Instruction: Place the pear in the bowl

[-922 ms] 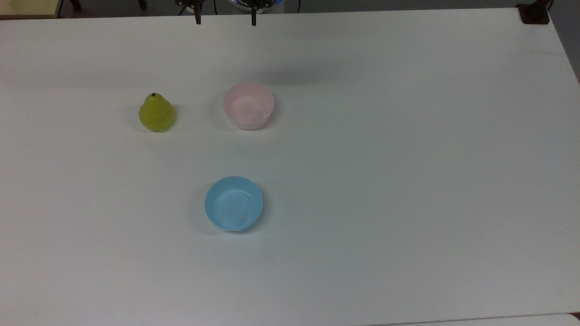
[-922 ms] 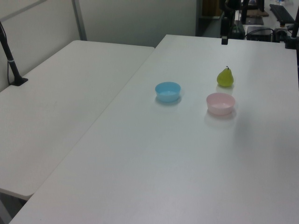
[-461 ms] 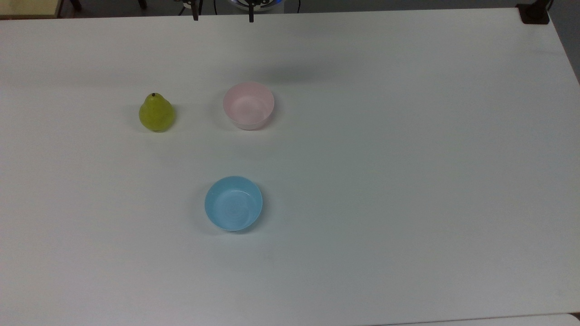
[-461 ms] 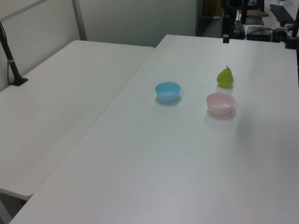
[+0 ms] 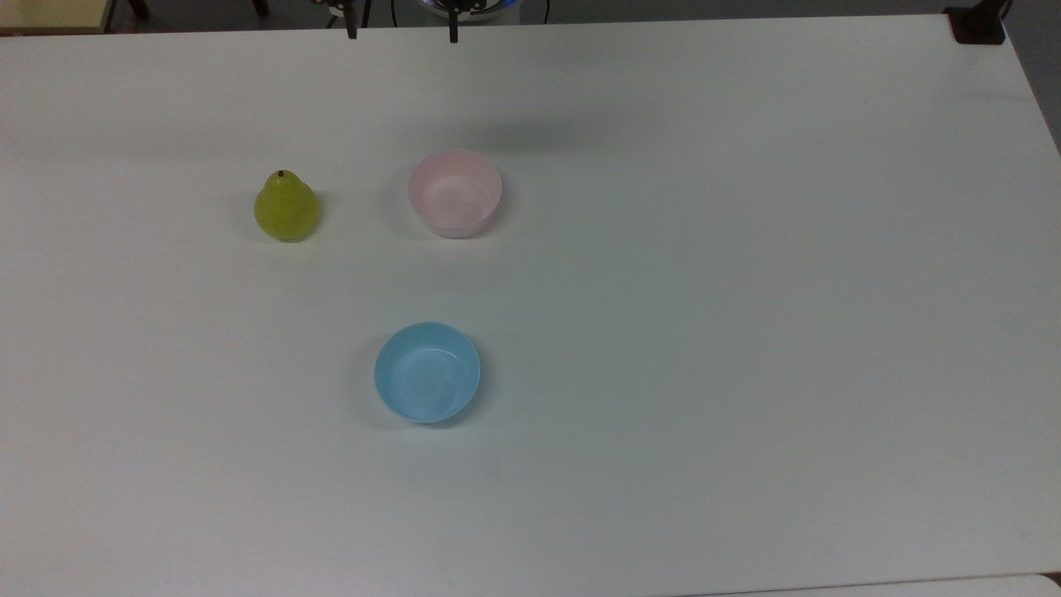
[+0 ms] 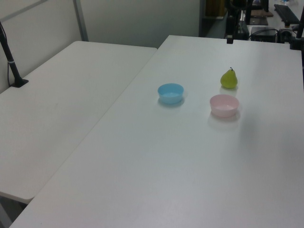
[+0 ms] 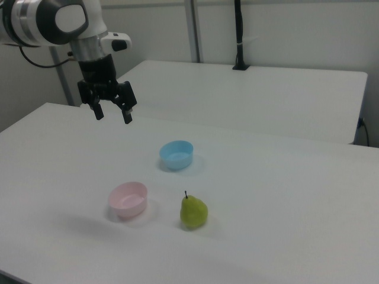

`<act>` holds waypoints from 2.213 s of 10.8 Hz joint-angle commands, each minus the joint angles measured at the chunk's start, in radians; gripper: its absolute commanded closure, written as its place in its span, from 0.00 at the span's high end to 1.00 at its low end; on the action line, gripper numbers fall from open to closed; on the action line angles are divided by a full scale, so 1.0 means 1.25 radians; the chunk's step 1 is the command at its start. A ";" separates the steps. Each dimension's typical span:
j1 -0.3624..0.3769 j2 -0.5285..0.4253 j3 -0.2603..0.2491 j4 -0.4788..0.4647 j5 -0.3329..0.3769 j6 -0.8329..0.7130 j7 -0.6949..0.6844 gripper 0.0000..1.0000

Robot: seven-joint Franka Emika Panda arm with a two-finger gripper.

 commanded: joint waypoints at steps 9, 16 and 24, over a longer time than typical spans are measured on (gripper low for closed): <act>-0.189 0.109 -0.008 0.013 0.014 0.066 -0.196 1.00; -0.231 0.251 -0.008 -0.090 -0.033 0.272 -0.217 1.00; -0.237 0.320 -0.008 -0.126 -0.084 0.363 -0.226 0.40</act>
